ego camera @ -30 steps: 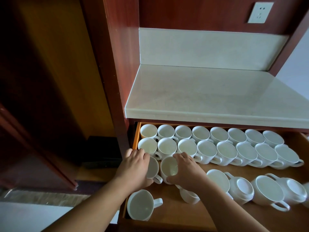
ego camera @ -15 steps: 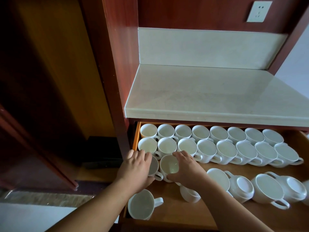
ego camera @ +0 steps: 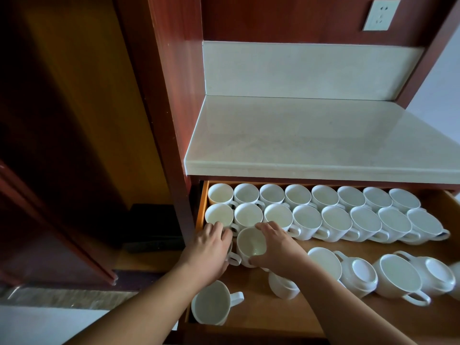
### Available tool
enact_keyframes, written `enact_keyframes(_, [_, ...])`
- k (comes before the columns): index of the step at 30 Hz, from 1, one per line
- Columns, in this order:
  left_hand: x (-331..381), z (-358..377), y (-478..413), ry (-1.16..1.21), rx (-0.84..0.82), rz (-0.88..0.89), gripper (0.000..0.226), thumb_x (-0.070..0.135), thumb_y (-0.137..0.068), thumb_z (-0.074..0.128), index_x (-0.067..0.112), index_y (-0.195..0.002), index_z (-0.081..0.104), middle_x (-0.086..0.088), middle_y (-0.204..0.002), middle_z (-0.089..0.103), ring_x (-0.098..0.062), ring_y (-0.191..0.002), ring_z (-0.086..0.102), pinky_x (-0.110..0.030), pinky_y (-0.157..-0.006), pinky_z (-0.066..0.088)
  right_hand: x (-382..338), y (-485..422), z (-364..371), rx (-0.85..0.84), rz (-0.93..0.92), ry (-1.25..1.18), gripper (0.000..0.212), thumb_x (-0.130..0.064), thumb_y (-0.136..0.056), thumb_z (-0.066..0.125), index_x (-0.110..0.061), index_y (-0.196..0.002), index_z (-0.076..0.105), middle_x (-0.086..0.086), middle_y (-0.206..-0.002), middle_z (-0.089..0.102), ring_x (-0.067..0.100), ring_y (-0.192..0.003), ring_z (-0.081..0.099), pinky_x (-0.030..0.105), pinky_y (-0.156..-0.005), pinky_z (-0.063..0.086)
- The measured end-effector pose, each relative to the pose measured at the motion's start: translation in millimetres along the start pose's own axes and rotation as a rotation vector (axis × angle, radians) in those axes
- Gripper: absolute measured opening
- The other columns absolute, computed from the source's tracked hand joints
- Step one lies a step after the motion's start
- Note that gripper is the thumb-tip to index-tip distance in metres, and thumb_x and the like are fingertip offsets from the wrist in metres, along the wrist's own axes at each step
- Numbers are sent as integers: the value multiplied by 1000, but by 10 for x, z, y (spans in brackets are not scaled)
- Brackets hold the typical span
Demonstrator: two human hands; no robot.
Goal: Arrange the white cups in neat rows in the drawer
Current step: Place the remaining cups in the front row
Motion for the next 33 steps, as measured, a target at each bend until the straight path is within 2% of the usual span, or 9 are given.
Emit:
enact_keyframes(7, [30, 0, 3, 3, 11, -3, 62, 38, -82, 77, 16, -132, 49, -7, -120, 51, -26, -107, 53, -35, -84, 52, 25, -14, 13, 17, -25, -41, 94, -43, -72, 85, -27, -150, 34, -6, -142, 39, 14, -118, 48, 23, -89, 41])
enact_keyframes(11, [-11, -19, 54, 66, 58, -2, 57, 40, -83, 76, 19, -130, 51, -4, -121, 50, -23, -109, 53, -32, -86, 51, 11, -8, 15, 33, -53, -1, 93, -39, -74, 84, -27, -151, 33, -6, -144, 44, 17, -127, 44, 29, -101, 42])
enact_keyframes(15, [-16, 10, 43, 105, 29, 47, 34, 27, -91, 70, 17, -121, 57, -4, -121, 51, -23, -113, 52, -33, -89, 51, -12, -20, 56, 25, -60, -35, 90, -36, -75, 84, -26, -150, 34, -5, -144, 45, 18, -129, 44, 30, -104, 42])
enact_keyframes(17, [5, 17, 34, 133, 8, 84, 28, 14, -92, 67, 16, -119, 62, -2, -121, 56, -22, -114, 55, -30, -83, 51, -11, -23, 68, 32, -51, -43, 90, -36, -74, 84, -25, -149, 35, -4, -141, 45, 18, -127, 46, 29, -101, 43])
enact_keyframes(20, [-8, 33, 22, 130, -9, 77, 27, 6, -94, 61, 18, -118, 61, 1, -116, 56, -18, -105, 59, -25, -69, 41, 1, -19, 75, 50, -27, -39, 88, -37, -74, 83, -26, -146, 35, -3, -136, 43, 19, -124, 47, 28, -97, 45])
enact_keyframes(25, [-34, 87, -6, 134, -19, 11, 25, 5, -94, 58, 20, -114, 57, 2, -110, 56, -20, -94, 63, -29, -64, 46, -8, -22, 102, 57, -31, -33, 88, -41, -74, 83, -25, -146, 35, -2, -136, 42, 19, -126, 46, 29, -97, 44])
enact_keyframes(30, [-33, 96, -17, 148, 11, 15, 19, 13, -97, 60, 21, -113, 57, 2, -109, 55, -17, -93, 62, -27, -63, 38, -4, -2, 88, 39, -30, -37, 95, -47, -73, 83, -27, -150, 31, -2, -140, 39, 20, -127, 45, 29, -99, 43])
enact_keyframes(33, [-47, 65, -18, 204, 36, 37, 13, 22, -95, 62, 22, -107, 58, 4, -108, 55, -17, -94, 60, -27, -65, 41, 83, 6, -63, 74, 20, -41, 84, -49, -79, 78, -27, -149, 36, -3, -142, 42, 20, -124, 52, 33, -98, 47])
Point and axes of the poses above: each hand's wrist, its own y-axis away from the middle knuckle, its own z-axis out of the palm, x = y × z, the point moved 5 cm from there along -y, towards the middle knuckle
